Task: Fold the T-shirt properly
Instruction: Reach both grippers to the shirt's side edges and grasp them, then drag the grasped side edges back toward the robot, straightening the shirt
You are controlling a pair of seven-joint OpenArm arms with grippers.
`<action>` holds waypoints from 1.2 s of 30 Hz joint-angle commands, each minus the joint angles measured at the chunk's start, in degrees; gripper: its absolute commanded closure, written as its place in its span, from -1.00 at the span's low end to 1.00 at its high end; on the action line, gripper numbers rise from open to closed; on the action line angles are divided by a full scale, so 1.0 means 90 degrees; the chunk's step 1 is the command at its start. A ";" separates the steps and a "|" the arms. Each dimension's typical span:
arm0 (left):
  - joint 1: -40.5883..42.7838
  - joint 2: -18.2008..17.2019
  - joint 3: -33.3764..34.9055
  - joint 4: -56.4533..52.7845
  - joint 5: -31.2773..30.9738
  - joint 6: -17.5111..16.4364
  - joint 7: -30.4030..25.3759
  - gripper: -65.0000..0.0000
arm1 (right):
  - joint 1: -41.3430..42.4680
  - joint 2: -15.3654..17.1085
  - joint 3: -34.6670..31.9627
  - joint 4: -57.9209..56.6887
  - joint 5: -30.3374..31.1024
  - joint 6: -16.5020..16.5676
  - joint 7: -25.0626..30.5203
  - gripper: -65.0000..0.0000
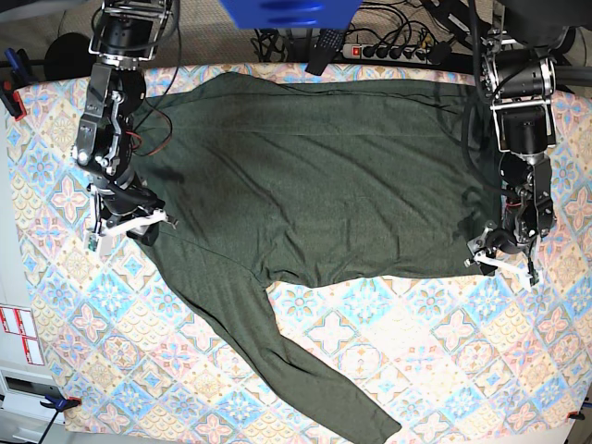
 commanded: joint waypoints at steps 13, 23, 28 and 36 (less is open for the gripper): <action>-0.0257 0.0053 0.0759 -0.1077 -0.0038 -0.0006 -0.1076 -0.28 | 0.0051 0.0068 0.0027 0.0110 0.0012 0.0038 0.0131 0.51; -0.0218 0.0248 0.0759 -0.1067 -0.0028 -0.1383 -0.1046 1.00 | 0.0051 0.0058 0.0027 0.0101 0.0012 0.0038 0.0131 0.51; -0.0140 0.0238 0.0720 -0.1067 -0.0038 -0.1364 -0.1066 1.00 | 0.0061 0.0224 0.0027 0.0081 0.0012 0.0038 0.0131 0.51; 0.0612 0.0082 0.0710 0.0330 -0.0019 -0.1364 -0.1095 1.00 | 0.0784 0.0908 -0.0764 -0.0554 0.0012 0.0048 -0.0054 0.30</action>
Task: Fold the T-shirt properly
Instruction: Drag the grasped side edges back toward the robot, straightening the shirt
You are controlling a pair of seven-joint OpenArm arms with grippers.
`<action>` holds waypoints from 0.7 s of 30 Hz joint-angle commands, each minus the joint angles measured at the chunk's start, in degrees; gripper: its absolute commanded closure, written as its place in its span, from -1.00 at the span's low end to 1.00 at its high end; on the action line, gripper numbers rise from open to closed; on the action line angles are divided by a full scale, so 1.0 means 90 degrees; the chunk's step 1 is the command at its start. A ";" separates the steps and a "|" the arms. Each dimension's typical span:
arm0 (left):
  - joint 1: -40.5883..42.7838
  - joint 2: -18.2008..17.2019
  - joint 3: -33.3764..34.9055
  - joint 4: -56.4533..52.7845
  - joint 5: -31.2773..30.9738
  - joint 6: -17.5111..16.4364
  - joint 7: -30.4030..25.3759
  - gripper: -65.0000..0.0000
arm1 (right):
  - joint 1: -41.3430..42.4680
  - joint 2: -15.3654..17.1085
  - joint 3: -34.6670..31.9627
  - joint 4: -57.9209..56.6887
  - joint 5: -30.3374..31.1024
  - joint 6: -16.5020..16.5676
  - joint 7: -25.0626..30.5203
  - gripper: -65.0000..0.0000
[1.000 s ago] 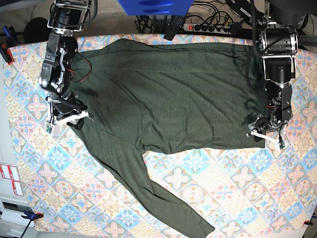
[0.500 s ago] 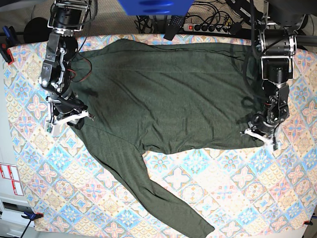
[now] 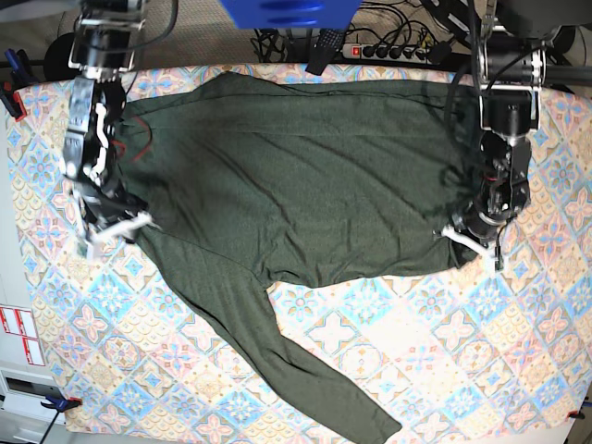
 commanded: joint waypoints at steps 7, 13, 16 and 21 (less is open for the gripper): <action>0.0589 -0.0295 -0.0028 0.1234 0.0006 -0.0023 0.0007 1.00 | 0.0939 0.0546 -0.0727 -0.0668 0.0068 0.0048 0.0049 0.13; 0.0950 -0.0334 -0.0272 0.1644 0.0006 -0.0023 -0.0002 1.00 | 0.1847 0.0810 -0.1792 -0.1918 0.0068 0.0048 0.0098 0.13; 0.1116 -0.0334 -0.0673 0.1761 0.0006 -0.0023 0.0007 1.00 | 0.2297 0.0810 -0.2310 -0.2494 0.0058 0.0048 0.0264 0.13; 0.1488 -0.0471 -0.0702 0.2357 0.0006 -0.0023 0.0007 1.00 | 0.2765 0.0810 -0.2905 -0.3432 0.0058 0.0184 0.0684 0.13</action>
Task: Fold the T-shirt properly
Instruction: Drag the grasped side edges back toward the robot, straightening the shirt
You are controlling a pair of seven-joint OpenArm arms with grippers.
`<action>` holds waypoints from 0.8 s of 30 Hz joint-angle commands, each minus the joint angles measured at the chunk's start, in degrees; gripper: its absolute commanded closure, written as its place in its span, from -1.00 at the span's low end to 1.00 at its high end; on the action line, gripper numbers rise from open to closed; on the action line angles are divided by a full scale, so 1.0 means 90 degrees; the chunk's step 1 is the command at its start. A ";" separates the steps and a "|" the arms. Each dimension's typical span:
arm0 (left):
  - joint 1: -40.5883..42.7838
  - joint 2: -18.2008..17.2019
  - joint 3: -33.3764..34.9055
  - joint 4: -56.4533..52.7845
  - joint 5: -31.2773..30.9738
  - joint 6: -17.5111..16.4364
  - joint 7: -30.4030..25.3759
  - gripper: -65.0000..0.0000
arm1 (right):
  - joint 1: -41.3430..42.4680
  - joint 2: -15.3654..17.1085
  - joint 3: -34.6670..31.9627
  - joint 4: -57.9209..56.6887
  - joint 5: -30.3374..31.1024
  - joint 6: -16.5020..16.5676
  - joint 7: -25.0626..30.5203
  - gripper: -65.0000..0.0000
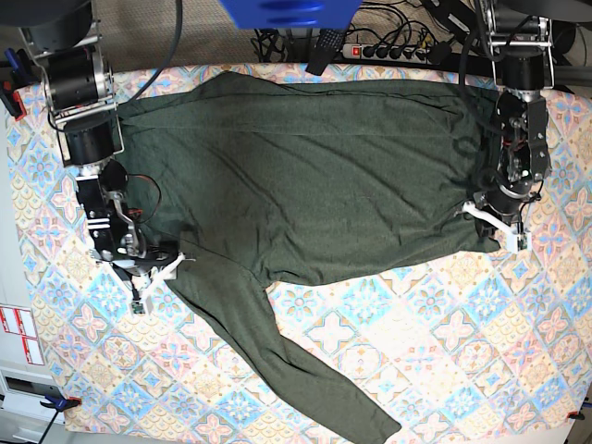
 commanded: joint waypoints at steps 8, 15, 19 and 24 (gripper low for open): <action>0.0351 -0.0207 -0.0039 0.0818 -0.0055 -0.0035 -0.0141 1.00 | 0.0335 0.0074 -0.0060 -0.0780 -0.0443 0.0715 0.0934 0.14; 0.0370 -0.0207 -0.0039 0.0818 -0.0055 -0.0035 -0.0141 1.00 | 0.0335 0.0055 -0.0060 -0.1132 -0.1312 0.0735 0.1246 0.14; 0.0370 -0.0207 -0.0039 0.0818 -0.0055 -0.0035 -0.0141 1.00 | 0.0325 0.0055 -0.0060 -0.1161 -0.1312 0.0745 0.1246 0.14; 0.0360 -0.0197 -0.0039 0.0818 -0.0055 -0.0035 -0.0141 1.00 | 0.0286 0.0045 -0.0040 -0.1161 -0.1302 0.1858 0.1246 0.27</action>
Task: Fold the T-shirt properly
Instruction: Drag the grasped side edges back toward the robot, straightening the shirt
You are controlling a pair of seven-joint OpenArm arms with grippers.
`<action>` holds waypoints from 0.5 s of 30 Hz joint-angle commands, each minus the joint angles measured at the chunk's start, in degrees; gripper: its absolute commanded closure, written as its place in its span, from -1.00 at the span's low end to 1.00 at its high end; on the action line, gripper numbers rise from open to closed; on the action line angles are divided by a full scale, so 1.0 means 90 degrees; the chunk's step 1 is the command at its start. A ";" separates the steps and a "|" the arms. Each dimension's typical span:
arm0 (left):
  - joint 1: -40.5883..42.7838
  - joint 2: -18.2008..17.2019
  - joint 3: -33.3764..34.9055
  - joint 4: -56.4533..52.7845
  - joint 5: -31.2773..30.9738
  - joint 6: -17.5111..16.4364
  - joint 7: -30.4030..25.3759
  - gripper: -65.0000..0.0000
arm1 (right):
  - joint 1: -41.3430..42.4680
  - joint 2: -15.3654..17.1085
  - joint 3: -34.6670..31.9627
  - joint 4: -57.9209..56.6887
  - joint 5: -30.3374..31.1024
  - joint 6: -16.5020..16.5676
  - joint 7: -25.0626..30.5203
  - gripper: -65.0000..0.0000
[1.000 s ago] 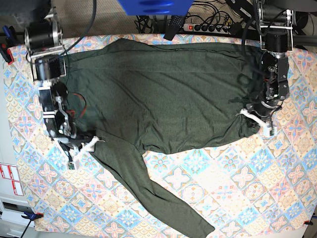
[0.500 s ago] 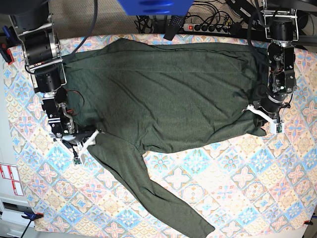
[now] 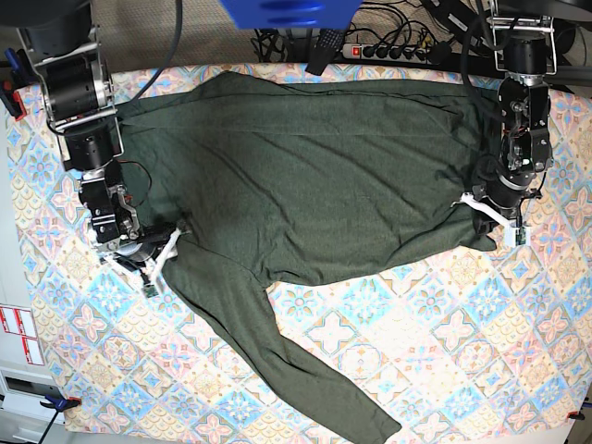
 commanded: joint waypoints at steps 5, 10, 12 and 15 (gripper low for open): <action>-0.0089 -0.0109 -0.0047 0.0126 -0.0031 -0.0023 -0.0131 1.00 | 0.0165 0.0047 0.0047 0.0046 0.0031 0.0653 0.0098 0.92; -0.0099 -0.0119 -0.0047 0.0126 -0.0031 -0.0023 -0.0151 1.00 | 0.0155 0.0057 0.0409 0.0407 0.0031 0.0682 0.0098 1.00; -0.0099 -0.0119 -0.0047 0.0126 -0.0031 -0.0023 -0.0160 1.00 | -0.0040 0.0077 0.0770 0.0661 0.0031 0.0682 0.0059 1.00; -0.0089 -0.0129 -0.0047 0.0126 -0.0031 -0.0023 -0.0170 1.00 | -0.0548 0.0077 0.1415 0.1296 0.0031 0.0692 0.0039 1.00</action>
